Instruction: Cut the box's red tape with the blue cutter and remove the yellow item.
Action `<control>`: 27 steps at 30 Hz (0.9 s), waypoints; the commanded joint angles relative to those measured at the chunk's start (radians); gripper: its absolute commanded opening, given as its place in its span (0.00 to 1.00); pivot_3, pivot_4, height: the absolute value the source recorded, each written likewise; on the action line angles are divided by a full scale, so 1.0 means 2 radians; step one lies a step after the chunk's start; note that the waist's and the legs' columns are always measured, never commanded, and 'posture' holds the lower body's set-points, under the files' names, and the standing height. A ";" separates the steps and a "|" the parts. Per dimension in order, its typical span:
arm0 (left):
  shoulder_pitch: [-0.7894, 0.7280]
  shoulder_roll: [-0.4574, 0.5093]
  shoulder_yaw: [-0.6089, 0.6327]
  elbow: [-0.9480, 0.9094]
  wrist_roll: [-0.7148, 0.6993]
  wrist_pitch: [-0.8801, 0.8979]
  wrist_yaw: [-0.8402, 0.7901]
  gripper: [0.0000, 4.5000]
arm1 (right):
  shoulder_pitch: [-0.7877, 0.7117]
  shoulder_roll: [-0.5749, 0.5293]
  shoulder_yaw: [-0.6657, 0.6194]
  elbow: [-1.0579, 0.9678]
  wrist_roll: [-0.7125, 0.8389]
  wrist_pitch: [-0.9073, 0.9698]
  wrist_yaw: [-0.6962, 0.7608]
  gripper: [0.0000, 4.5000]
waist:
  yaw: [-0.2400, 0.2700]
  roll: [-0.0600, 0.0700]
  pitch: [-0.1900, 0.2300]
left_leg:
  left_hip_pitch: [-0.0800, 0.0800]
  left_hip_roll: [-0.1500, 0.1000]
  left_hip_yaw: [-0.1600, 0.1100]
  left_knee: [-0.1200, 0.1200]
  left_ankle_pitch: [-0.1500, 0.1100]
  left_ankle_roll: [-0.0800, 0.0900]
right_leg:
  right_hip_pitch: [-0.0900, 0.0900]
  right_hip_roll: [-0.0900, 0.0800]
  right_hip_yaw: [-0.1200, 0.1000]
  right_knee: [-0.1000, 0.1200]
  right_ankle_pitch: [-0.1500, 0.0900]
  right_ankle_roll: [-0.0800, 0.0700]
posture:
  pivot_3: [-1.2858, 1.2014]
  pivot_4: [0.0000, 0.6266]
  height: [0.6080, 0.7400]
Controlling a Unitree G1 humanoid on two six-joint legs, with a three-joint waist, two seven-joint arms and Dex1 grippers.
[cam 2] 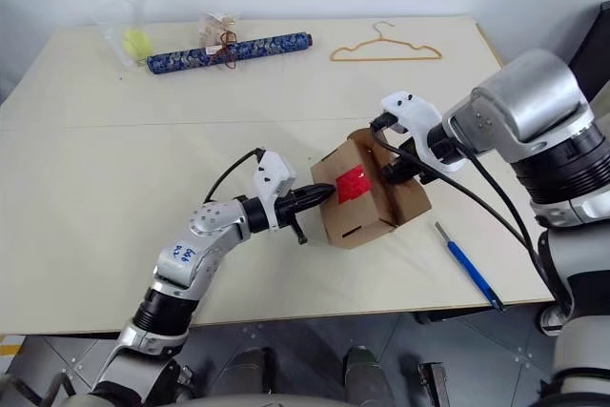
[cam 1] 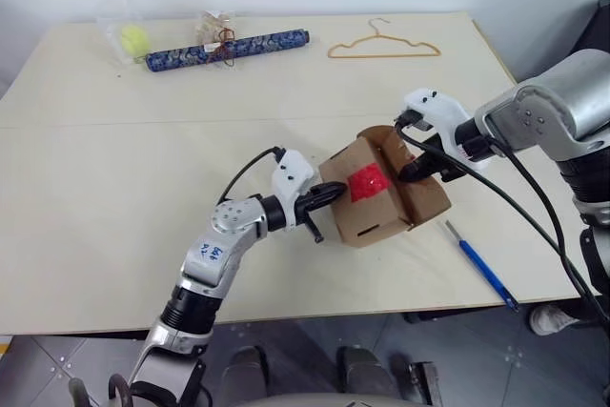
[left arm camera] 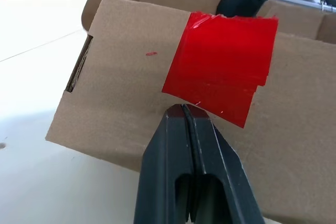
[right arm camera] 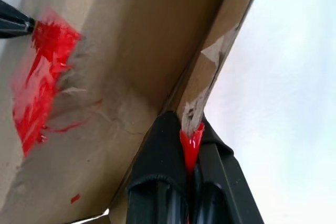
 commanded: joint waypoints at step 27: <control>-0.014 0.009 -0.010 0.012 0.042 0.031 0.020 0.00 | -0.020 0.016 -0.018 -0.063 -0.072 -0.019 0.050 0.00 | 0.004 0.000 0.000 | 0.000 0.000 0.000 0.001 0.000 0.000 | -0.001 0.000 0.000 0.003 0.000 0.000 | 0.52 0.24 1.00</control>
